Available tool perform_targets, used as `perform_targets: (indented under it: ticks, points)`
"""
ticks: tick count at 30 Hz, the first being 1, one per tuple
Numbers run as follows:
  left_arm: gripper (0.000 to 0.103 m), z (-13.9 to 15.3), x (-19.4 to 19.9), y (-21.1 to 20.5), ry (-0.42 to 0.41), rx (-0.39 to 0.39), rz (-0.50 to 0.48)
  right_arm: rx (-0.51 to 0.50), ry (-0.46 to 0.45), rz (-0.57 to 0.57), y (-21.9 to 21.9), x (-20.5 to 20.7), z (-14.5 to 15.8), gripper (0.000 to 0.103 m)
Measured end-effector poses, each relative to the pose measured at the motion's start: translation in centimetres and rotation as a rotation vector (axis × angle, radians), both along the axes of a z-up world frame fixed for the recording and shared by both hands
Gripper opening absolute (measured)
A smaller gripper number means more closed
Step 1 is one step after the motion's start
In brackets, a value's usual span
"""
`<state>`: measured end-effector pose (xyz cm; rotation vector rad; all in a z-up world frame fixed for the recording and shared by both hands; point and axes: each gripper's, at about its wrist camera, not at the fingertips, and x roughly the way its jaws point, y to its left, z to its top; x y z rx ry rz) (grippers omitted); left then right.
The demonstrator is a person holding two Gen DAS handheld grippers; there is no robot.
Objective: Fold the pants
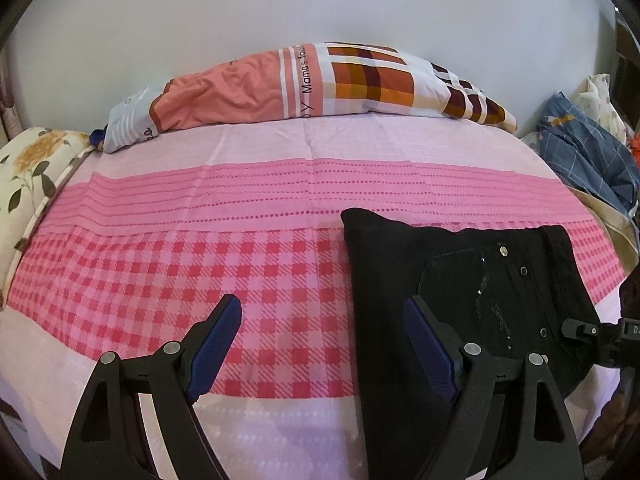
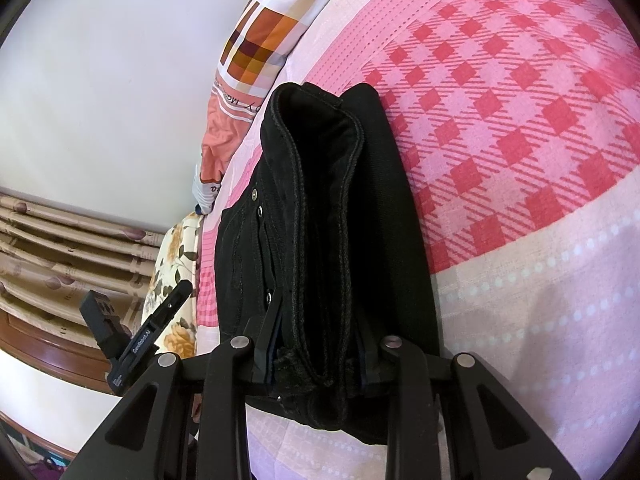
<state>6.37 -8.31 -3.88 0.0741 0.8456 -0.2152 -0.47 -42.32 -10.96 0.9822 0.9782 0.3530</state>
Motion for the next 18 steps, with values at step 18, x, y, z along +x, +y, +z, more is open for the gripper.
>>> perform_targets:
  ticks: [18]
  points:
    - [0.084,-1.8,0.2,-1.2,0.104,0.007,-0.052,0.010,0.002,-0.005,-0.1,-0.1,-0.4,0.025]
